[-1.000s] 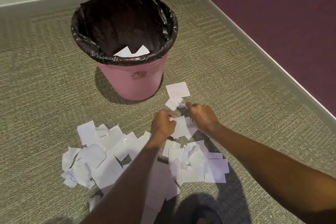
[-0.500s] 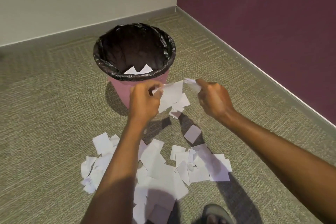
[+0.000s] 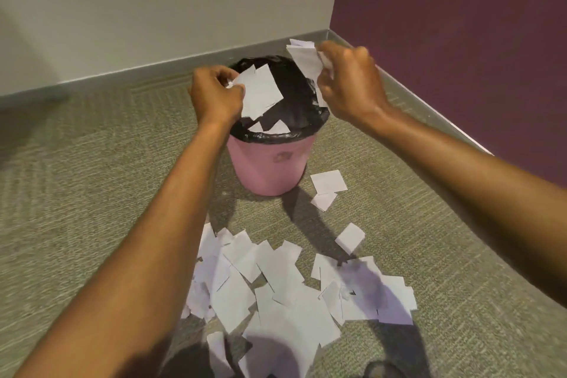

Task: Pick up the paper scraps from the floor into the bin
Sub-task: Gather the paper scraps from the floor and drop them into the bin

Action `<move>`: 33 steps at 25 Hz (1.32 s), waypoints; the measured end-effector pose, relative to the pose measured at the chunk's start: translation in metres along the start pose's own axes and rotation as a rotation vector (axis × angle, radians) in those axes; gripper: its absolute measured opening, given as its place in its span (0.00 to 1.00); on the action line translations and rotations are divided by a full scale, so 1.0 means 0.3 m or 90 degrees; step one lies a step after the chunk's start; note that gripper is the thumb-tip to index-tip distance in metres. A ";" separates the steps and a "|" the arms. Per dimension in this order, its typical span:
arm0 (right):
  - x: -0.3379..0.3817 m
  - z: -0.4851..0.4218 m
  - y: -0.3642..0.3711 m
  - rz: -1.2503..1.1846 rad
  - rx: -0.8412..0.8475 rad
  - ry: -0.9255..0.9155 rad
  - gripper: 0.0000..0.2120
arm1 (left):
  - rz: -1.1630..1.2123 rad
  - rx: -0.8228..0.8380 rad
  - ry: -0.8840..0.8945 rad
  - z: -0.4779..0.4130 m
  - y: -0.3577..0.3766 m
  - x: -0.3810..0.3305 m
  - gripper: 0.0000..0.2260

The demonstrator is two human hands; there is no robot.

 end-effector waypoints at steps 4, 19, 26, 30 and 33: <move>0.020 -0.056 0.165 -0.003 0.101 -0.026 0.16 | -0.090 0.020 -0.016 -0.065 0.053 0.033 0.10; -0.057 -0.026 0.316 -0.292 0.159 0.112 0.21 | -0.042 0.030 0.058 -0.013 0.051 0.073 0.07; -0.366 0.109 0.288 -0.216 0.025 0.327 0.07 | 0.078 0.192 0.225 0.336 0.180 0.007 0.22; -0.516 0.381 0.517 -0.144 0.328 0.333 0.13 | -0.212 0.485 0.141 0.569 0.475 0.332 0.11; -0.565 0.549 0.669 -0.050 0.553 0.250 0.30 | -0.466 0.612 0.171 0.775 0.599 0.555 0.16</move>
Point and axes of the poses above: each hand's wrist, its own z-axis away from the middle knuckle, its own y-axis out of the palm, x = y × z, the point moved 8 cm from there along -z, towards the middle knuckle, and after that the axes turned 6 degrees about -y, right-handed, at the moved point
